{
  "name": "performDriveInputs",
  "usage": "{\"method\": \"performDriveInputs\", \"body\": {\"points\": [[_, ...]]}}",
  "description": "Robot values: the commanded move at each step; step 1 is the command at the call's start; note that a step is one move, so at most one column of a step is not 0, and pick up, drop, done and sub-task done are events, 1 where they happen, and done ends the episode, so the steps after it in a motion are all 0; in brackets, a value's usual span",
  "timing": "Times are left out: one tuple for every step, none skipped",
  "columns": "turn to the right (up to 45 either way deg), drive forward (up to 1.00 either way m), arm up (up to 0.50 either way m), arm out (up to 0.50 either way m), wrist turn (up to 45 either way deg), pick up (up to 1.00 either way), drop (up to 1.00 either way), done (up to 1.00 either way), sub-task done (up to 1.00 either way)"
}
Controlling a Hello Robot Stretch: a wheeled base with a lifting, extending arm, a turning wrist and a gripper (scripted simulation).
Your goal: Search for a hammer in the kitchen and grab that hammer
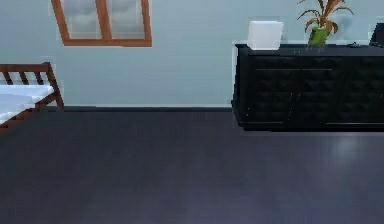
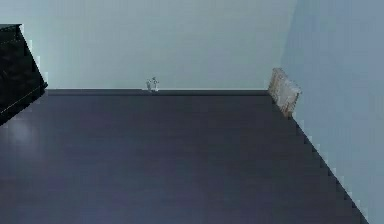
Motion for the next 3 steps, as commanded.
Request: {"method": "performDriveInputs", "body": {"points": [[-45.0,0.0,0.0,0.0,0.0,0.0,0.0,0.0,0.0],[-33.0,0.0,0.0,0.0,0.0,0.0,0.0,0.0,0.0],[-3.0,0.0,0.0,0.0,0.0,0.0,0.0,0.0,0.0]]}}
